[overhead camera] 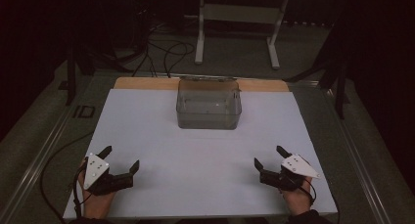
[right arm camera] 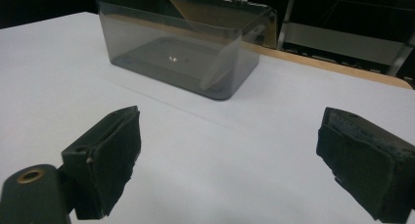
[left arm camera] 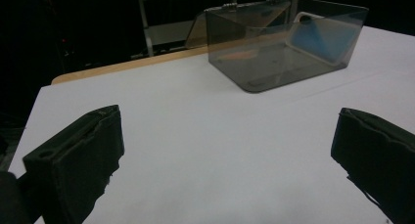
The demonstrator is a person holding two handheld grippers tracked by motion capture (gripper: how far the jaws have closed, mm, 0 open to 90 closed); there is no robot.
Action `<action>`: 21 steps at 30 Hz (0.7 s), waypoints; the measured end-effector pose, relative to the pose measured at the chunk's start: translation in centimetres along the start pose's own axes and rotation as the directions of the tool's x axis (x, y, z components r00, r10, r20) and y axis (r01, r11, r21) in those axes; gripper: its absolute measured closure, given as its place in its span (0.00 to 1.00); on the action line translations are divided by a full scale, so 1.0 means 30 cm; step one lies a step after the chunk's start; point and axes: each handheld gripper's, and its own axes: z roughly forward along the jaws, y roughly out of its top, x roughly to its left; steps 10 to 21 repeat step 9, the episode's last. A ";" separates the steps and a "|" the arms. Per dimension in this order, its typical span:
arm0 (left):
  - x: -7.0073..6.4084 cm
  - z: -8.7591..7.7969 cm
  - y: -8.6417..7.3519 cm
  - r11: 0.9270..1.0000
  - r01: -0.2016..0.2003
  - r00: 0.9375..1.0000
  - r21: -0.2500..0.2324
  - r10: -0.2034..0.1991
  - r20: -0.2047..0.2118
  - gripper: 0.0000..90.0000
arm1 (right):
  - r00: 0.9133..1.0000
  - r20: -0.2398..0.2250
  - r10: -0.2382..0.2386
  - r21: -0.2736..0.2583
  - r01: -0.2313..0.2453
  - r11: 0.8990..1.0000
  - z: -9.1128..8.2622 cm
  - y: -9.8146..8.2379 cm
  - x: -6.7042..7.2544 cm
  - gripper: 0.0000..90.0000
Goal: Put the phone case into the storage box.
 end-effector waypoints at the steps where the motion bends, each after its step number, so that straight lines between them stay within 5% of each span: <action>1: 0.000 0.000 0.000 1.000 0.000 1.000 0.000 0.000 0.000 0.00 | 1.000 0.001 0.000 0.000 0.000 1.000 -0.001 -0.004 -0.003 0.11; 21: -0.001 0.002 -0.008 1.000 0.002 1.000 0.006 -0.001 -0.009 0.00 | 1.000 -0.007 0.006 0.005 -0.006 1.000 0.001 -0.018 -0.009 0.11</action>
